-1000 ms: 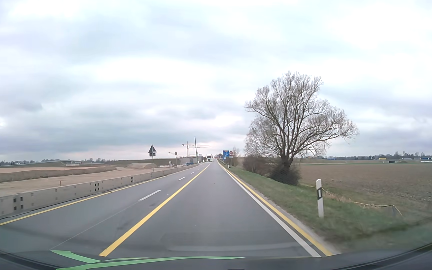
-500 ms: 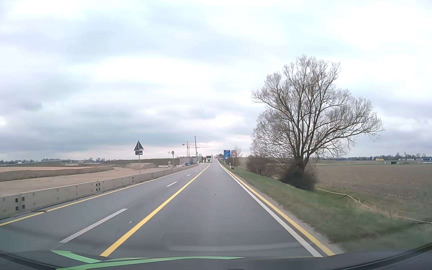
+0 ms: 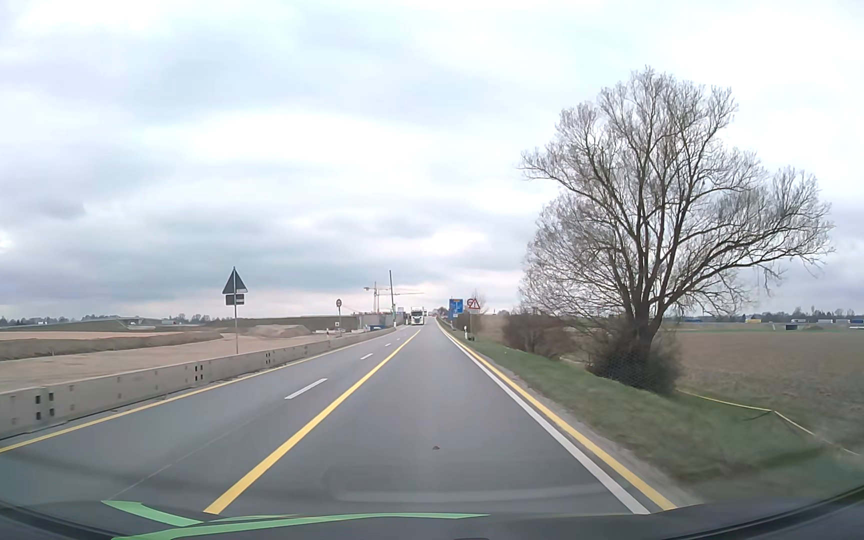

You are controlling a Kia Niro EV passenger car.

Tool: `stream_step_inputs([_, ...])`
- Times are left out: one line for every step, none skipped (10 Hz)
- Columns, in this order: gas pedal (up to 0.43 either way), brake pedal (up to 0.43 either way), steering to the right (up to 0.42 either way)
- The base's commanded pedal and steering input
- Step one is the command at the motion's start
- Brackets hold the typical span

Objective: Follow the waypoints while adhering to traffic rules and regulations

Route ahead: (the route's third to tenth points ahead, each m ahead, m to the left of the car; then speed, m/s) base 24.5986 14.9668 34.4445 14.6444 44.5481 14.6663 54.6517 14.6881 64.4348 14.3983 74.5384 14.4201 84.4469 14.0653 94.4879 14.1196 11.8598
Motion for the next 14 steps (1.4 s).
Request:
stream_step_inputs([0.079,0.000,0.000])
stream_step_inputs([0.079,0.000,0.000])
stream_step_inputs([0.079,0.000,0.000])
stream_step_inputs([0.079,0.000,0.000])
stream_step_inputs([0.079,0.000,0.000])
stream_step_inputs([0.079,0.000,0.000])
stream_step_inputs([0.079,0.000,0.000])
stream_step_inputs([0.079,0.000,0.000])
stream_step_inputs([0.079,0.000,0.000])
stream_step_inputs([0.079,0.000,0.000])
stream_step_inputs([0.079,0.000,0.000])
stream_step_inputs([0.079,0.000,0.002])
stream_step_inputs([0.087,0.000,0.004])
stream_step_inputs([0.087,0.000,0.006])
